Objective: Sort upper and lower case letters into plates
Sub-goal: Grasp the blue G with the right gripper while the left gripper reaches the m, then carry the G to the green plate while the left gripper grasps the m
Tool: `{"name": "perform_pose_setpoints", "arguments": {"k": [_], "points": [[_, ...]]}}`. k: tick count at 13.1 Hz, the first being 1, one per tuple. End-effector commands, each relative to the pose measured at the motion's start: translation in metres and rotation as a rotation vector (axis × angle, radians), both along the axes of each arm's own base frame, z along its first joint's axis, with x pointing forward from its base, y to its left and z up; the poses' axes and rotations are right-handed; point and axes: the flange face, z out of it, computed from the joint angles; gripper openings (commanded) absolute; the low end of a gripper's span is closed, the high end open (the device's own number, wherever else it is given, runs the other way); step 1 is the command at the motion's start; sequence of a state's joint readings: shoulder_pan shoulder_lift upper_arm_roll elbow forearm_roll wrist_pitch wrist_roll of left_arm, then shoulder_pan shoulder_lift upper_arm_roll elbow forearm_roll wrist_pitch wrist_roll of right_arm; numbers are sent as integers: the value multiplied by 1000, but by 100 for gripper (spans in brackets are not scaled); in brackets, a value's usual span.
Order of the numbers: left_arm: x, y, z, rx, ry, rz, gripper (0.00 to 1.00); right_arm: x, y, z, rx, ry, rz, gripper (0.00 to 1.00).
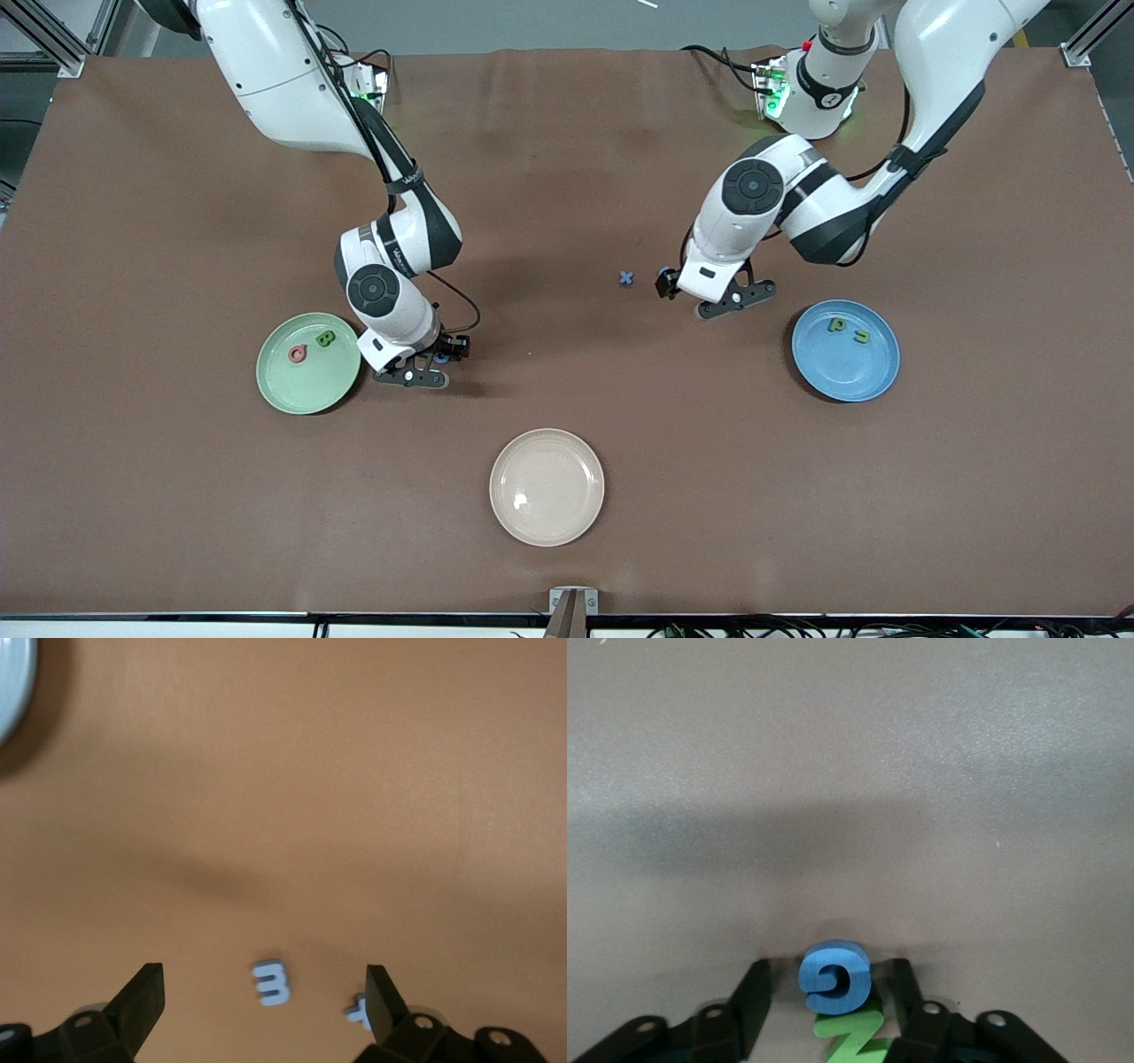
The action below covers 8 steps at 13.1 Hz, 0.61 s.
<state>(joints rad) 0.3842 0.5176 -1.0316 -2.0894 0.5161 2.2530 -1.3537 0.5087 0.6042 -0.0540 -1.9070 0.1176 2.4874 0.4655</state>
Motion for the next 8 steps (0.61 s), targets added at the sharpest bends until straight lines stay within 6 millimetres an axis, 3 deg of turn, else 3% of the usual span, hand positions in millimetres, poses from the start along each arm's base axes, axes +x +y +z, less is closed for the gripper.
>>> {"name": "perform_pose_setpoints", "arguments": {"k": [1,3,5,8], "points": [[-12,-22,-25,11,7,109,100,-10,-3,6,5,11,13,42],[-20,-30,-40,19,0,146,100,-6,-7,12,10,4,35,25],[-34,-33,-54,-7,8,131,100,1,-15,19,17,4,3,1],[-52,-26,-74,4,31,119,100,19,-54,72,19,59,-30,0]]}}
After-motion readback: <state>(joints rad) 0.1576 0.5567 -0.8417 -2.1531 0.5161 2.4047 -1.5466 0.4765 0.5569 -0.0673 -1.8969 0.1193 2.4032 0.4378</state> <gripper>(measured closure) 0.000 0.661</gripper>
